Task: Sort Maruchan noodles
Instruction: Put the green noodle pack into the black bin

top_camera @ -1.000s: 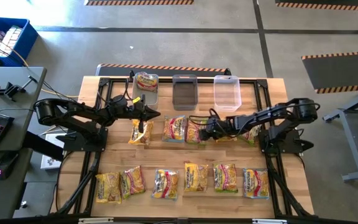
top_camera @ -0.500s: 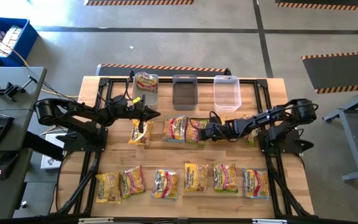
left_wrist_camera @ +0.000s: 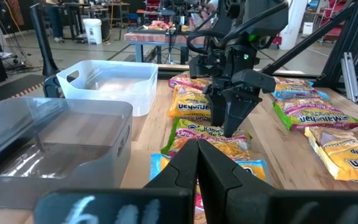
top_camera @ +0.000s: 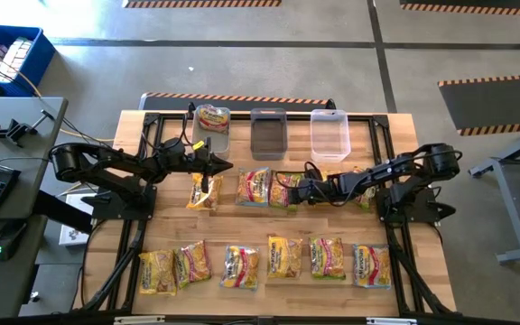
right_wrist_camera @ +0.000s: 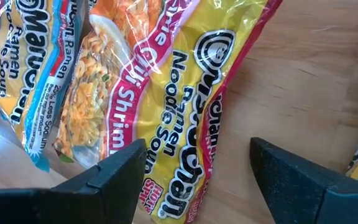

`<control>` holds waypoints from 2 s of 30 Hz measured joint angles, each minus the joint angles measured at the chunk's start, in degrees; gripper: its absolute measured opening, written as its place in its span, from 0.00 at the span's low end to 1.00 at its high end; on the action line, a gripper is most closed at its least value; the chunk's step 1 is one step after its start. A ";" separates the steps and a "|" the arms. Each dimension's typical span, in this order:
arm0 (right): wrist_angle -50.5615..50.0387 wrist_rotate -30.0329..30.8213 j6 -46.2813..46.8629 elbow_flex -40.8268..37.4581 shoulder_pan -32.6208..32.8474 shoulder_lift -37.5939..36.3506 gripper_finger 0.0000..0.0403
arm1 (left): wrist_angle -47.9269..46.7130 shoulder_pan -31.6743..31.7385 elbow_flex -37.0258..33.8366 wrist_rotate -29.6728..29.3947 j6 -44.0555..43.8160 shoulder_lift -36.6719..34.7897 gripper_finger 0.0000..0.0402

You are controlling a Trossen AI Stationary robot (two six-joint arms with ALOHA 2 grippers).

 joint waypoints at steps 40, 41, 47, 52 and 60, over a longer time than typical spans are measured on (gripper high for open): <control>13.79 2.27 -1.68 0.15 -0.59 5.00 0.68 | -0.15 0.00 0.00 0.41 -0.31 0.00 0.00; 14.17 2.60 -2.11 0.13 -0.61 5.29 0.68 | -0.17 0.00 0.00 0.39 -0.31 0.00 0.00; 14.39 5.08 -2.69 0.13 -0.54 6.60 0.65 | -0.24 0.00 0.00 0.42 0.01 0.00 0.00; 15.13 5.47 -3.72 0.15 -0.50 8.10 0.48 | -0.24 0.00 0.00 0.39 0.04 0.00 0.00; 16.25 4.78 -10.85 -0.04 -0.52 7.66 0.14 | -0.43 0.00 0.00 0.40 0.10 0.00 0.00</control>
